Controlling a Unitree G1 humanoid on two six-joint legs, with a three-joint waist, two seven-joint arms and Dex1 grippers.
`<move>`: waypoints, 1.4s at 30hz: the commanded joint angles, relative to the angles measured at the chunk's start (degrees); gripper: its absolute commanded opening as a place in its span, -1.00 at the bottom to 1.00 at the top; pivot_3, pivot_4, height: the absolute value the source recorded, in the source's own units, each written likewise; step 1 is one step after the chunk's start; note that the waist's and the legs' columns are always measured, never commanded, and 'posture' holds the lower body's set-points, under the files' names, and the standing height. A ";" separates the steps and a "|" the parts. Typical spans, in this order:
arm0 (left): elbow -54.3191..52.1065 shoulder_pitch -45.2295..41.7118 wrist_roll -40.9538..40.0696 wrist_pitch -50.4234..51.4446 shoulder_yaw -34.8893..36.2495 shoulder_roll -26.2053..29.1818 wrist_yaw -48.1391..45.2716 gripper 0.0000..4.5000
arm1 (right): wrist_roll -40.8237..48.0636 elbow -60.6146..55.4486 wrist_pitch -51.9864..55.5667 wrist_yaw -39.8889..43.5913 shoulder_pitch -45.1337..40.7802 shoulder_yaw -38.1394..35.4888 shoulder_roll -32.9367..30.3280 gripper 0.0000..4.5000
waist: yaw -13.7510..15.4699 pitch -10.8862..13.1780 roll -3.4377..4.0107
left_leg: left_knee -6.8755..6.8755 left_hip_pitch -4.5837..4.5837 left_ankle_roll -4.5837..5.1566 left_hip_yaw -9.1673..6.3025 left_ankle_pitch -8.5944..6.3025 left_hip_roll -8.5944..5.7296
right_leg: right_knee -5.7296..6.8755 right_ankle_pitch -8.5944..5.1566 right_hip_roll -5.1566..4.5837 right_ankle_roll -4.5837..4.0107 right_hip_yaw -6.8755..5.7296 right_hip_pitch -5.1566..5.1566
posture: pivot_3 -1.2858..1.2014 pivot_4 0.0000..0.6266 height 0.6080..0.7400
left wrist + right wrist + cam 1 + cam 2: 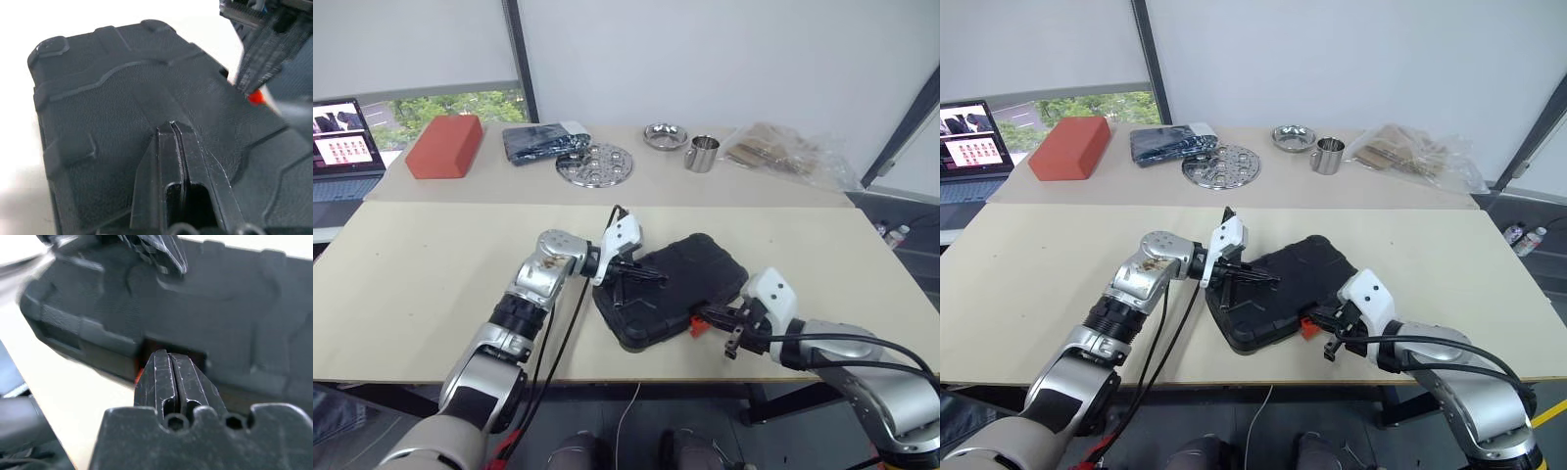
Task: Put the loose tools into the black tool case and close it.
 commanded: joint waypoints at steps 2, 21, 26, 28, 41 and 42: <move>0.43 4.37 2.19 -0.70 -1.96 1.99 0.94 -1.00 | 0.30 -3.45 0.83 -0.80 4.33 -3.15 -1.43 -0.98 | 0.06 -0.39 0.09 | -0.04 0.08 -0.01 -0.02 -0.06 0.04 | -0.01 -0.02 -0.01 -0.02 -0.01 0.05 | 0.03 -0.52 0.91; 2.41 2.97 6.80 -14.18 -7.91 3.74 -1.19 -1.00 | -8.27 6.31 -5.45 -5.80 5.95 7.06 5.69 -0.98 | -0.09 -1.05 0.50 | -0.11 0.31 -0.04 0.00 -0.28 0.12 | -0.01 -0.34 0.04 0.26 -0.02 0.13 | 0.03 -0.52 0.91; 5.44 1.93 10.51 -21.35 -10.76 3.52 -1.12 -1.00 | -9.46 8.30 -8.00 -6.45 2.33 8.09 9.21 -0.98 | -0.16 -1.34 0.09 | -0.11 0.35 -0.03 -0.03 -0.29 0.13 | -0.02 -0.32 0.02 0.23 -0.03 0.16 | 0.03 -0.52 0.91; 6.46 1.67 10.99 -22.45 -10.88 3.31 -1.37 -1.00 | -9.59 7.54 -8.09 -6.37 1.91 7.66 9.58 -0.98 | -0.27 -1.38 0.07 | -0.11 0.51 0.08 -0.01 -0.37 0.19 | -0.07 -0.27 -0.05 0.14 -0.02 0.29 | 0.03 -0.52 0.91; 12.39 0.09 13.80 -29.08 -11.29 2.20 -1.28 -1.00 | -0.89 0.41 2.50 -8.22 -5.76 -0.80 11.77 -0.98 | -0.36 -1.42 0.24 | -0.17 0.32 0.24 0.01 -0.44 0.23 | -0.05 -0.13 -0.19 0.00 -0.08 0.04 | 0.03 -0.52 0.91; 12.66 -0.10 13.71 -29.06 -11.21 2.10 -1.32 -1.00 | -1.55 0.89 2.11 -8.19 -5.67 -0.17 11.57 -0.98 | -0.40 -1.42 0.24 | -0.19 0.33 0.23 0.01 -0.43 0.24 | -0.06 -0.14 -0.17 0.00 -0.08 0.05 | 0.03 -0.52 0.91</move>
